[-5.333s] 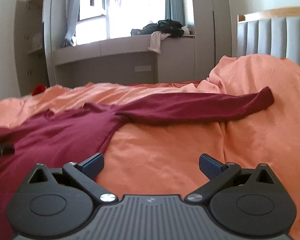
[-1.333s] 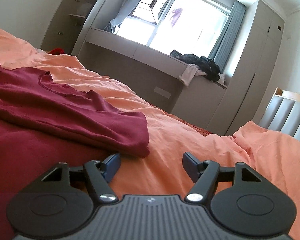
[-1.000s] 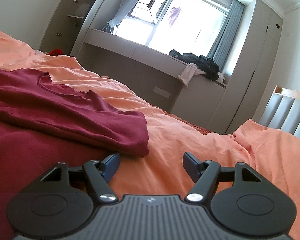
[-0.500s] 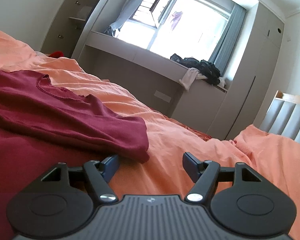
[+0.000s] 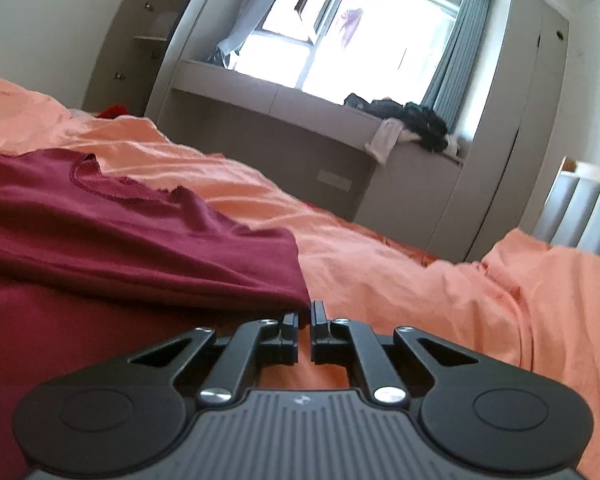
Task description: Fold small clothes
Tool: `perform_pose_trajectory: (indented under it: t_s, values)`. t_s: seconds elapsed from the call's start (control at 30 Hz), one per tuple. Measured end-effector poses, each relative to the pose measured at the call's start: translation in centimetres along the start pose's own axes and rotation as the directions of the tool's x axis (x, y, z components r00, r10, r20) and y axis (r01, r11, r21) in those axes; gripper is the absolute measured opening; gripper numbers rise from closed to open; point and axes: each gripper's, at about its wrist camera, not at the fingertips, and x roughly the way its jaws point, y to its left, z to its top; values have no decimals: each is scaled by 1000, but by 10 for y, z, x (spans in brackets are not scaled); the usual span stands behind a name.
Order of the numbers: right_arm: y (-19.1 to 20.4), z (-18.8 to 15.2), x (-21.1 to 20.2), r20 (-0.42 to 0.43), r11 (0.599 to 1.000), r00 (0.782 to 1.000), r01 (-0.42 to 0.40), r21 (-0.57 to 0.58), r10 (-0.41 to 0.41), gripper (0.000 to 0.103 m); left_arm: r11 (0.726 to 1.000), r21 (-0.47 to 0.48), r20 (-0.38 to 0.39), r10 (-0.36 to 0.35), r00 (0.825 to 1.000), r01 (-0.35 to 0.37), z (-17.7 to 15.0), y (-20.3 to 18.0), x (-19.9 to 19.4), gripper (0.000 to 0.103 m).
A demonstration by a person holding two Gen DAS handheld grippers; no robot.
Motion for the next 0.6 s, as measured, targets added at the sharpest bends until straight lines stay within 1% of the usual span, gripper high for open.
perform_pose_trajectory:
  t_s: [0.1,0.13,0.17,0.23,0.27,0.3,0.33,0.37,0.43,0.47,0.5,0.53,0.6]
  values:
    - [3,-2,3,-21,1000,1000,-10,-4,10,6,1000,2,20,1,1000,-1,-3,2,-2,13]
    - [2,-2,2,-22,1000,1000,-15,2,15,6,1000,-9,28,0,1000,1,-3,3,-3,17]
    - [0,-2,0,-26,1000,999,-24,10,24,11,1000,-29,38,-5,999,6,-3,6,-5,22]
    - [-4,-2,-5,-38,999,999,-26,24,27,21,997,-76,63,-25,998,29,-2,11,-13,45]
    - [-5,-2,-8,-38,999,999,-29,28,30,32,994,-101,80,-29,996,37,-1,14,-17,51]
    - [-6,-1,-12,-37,999,999,-32,31,33,40,992,-122,99,-22,995,34,-1,16,-22,64]
    - [-7,-1,-18,-36,999,999,-39,33,40,43,990,-141,124,1,992,17,0,19,-29,74]
    - [-7,0,-23,-35,999,999,-39,35,41,47,988,-152,145,23,989,0,1,21,-35,76]
    - [-7,4,-35,-36,998,999,-39,46,40,57,986,-164,179,63,982,-33,4,27,-47,83]
    - [-6,6,-42,-29,998,999,-42,56,44,67,984,-172,195,89,977,-55,6,31,-54,86]
    - [-6,9,-49,-18,997,999,-44,66,46,73,980,-184,209,120,971,-82,8,35,-60,91]
    - [-5,12,-56,-5,996,999,-46,76,46,75,972,-202,226,167,960,-122,9,42,-67,97]
    - [-3,18,-71,27,992,998,-64,106,61,87,952,-235,242,254,936,-198,11,55,-79,102]
